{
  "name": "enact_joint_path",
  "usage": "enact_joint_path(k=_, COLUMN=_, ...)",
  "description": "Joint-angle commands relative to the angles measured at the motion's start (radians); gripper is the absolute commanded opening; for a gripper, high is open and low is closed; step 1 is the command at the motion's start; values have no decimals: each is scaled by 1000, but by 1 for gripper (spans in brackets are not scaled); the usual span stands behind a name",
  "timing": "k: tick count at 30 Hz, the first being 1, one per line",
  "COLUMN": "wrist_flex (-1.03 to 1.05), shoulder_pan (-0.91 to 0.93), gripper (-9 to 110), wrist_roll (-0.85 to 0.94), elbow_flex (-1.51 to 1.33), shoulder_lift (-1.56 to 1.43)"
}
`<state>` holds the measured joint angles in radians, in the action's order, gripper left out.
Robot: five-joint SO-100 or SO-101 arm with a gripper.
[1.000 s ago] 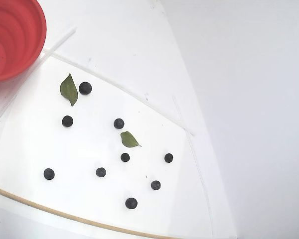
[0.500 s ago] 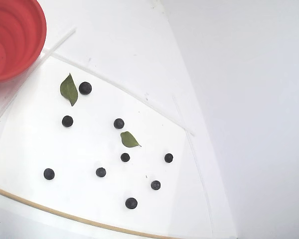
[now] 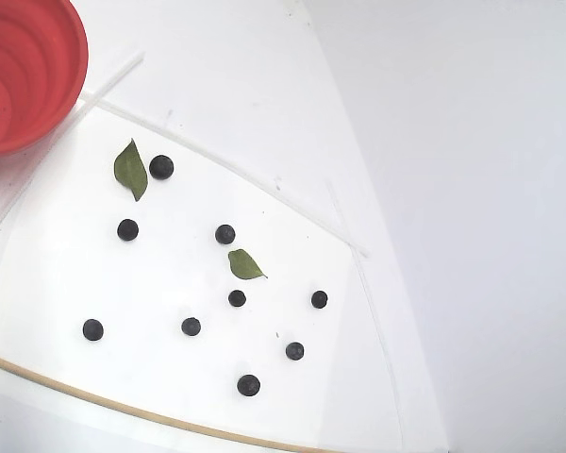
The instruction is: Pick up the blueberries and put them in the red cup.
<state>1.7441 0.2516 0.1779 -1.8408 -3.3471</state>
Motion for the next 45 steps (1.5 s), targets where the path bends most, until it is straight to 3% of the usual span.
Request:
enact_joint_path(k=1, wrist_flex=-3, shoulder_pan=-21, gripper=12, wrist_roll=3, elbow_flex=3, shoulder_lift=11)
enact_joint_path(k=12, wrist_flex=-2, shoulder_pan=15, gripper=12, wrist_roll=5, elbow_flex=8, shoulder_lift=6)
enact_joint_path(k=22, wrist_flex=-18, shoulder_pan=-72, gripper=11, wrist_roll=3, elbow_flex=40, shoulder_lift=9)
enact_joint_path(k=26, wrist_flex=-132, shoulder_pan=-81, gripper=11, wrist_roll=0, elbow_flex=130, shoulder_lift=133)
enact_joint_path(k=45, wrist_flex=-110, shoulder_pan=-80, gripper=11, wrist_roll=322, elbow_flex=26, shoulder_lift=110)
